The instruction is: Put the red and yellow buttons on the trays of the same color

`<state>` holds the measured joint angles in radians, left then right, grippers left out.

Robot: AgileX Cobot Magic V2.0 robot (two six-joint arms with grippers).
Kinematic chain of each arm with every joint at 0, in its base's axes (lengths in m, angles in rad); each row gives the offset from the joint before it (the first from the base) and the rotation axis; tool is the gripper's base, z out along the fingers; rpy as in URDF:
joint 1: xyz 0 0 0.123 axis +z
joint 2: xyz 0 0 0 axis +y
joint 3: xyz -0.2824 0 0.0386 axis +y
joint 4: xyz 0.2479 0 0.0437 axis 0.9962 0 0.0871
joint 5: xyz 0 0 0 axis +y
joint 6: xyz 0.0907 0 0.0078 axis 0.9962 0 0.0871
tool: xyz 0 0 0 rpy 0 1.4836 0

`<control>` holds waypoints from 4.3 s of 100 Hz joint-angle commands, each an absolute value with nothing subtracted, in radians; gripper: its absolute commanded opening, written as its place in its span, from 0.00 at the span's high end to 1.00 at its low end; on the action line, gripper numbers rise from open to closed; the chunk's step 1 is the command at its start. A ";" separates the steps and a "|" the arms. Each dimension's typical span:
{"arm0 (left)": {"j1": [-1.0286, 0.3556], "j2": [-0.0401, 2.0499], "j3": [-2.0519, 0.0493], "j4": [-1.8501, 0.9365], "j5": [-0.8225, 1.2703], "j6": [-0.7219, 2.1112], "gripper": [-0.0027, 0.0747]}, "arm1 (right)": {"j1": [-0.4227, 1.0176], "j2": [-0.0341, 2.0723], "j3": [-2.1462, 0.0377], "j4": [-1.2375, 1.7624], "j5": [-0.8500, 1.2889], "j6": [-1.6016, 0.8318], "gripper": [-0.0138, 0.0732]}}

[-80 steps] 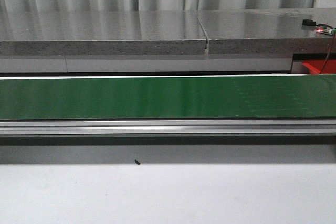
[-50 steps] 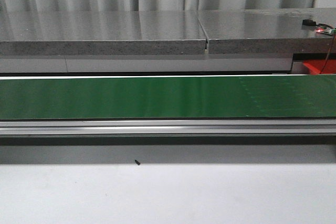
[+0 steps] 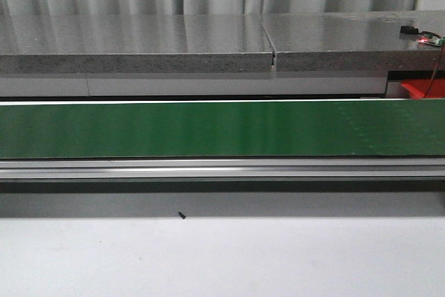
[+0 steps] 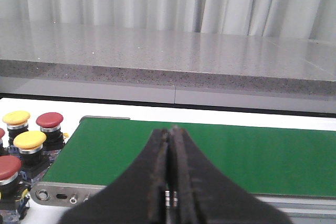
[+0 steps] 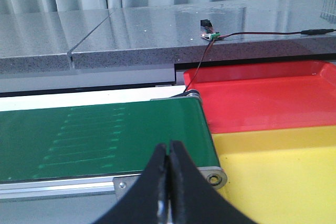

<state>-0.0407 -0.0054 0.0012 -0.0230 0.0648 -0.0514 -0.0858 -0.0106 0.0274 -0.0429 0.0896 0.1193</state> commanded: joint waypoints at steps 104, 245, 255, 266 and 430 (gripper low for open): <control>-0.041 0.450 -0.415 0.025 0.382 -0.062 0.86 | -0.090 -0.031 0.013 -0.053 0.015 0.113 0.92; 0.431 0.966 -0.786 0.051 0.896 -0.327 0.29 | -0.090 -0.031 0.013 -0.053 0.015 0.113 0.92; 0.449 1.021 -0.798 0.049 0.897 -0.327 0.29 | -0.090 -0.031 0.013 -0.053 0.015 0.113 0.92; 0.449 1.080 -0.817 0.049 0.893 -0.327 0.29 | -0.090 -0.031 0.013 -0.053 0.015 0.113 0.92; 0.509 1.677 -1.100 0.028 0.820 -0.296 0.63 | -0.090 -0.031 0.013 -0.053 0.015 0.113 0.92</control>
